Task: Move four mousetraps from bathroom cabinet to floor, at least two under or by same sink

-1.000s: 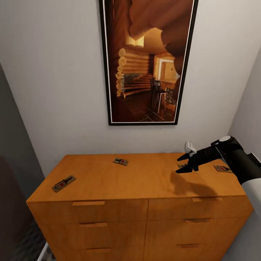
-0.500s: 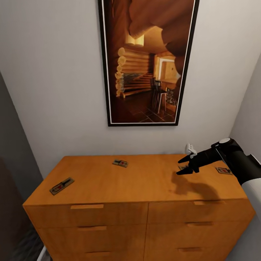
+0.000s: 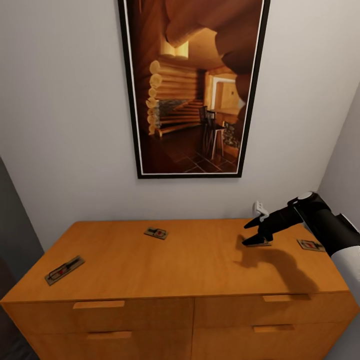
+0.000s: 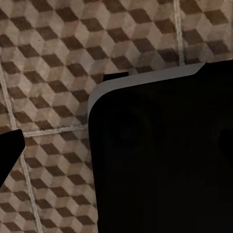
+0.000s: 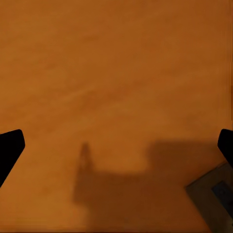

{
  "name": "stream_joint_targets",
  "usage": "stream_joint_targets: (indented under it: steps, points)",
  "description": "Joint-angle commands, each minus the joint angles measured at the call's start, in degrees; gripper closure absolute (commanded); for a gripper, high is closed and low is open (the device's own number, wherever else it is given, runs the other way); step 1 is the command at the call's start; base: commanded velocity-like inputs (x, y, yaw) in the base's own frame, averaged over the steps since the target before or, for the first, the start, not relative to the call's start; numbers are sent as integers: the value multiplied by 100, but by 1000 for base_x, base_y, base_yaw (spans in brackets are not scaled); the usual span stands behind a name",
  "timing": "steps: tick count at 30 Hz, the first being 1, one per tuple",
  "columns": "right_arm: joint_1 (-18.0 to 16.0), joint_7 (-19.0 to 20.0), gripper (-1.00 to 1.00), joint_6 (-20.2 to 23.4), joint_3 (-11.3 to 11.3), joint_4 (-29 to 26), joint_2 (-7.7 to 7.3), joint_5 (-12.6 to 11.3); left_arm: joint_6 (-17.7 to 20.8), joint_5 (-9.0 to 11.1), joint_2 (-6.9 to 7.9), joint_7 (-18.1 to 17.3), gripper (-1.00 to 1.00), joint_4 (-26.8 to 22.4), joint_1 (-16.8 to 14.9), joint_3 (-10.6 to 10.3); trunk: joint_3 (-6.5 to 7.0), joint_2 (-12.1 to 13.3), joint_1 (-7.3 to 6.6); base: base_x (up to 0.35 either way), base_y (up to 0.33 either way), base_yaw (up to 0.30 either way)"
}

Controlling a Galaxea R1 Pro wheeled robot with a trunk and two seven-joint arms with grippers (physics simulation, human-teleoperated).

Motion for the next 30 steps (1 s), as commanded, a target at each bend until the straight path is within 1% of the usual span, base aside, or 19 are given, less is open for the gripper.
stream_joint_targets:
  steps: [1,9,21,30]
  points:
    - [-4,25,-100,60,20,-7,-4,22,-41,0,-4,35,-100,26,-11,-47,-6,-3,0,35,-30,0]
    - [-4,23,-100,61,74,-6,4,22,-41,0,-4,34,-100,26,-11,-47,-6,-3,0,13,-11,0]
    - [-4,15,-100,61,83,17,4,22,-41,-5,-25,34,-100,26,-11,-47,-6,-3,0,0,-9,0]
    - [-4,8,-100,61,84,35,4,22,-41,-5,-34,34,-100,26,-11,-47,-6,-3,0,0,-177,0]
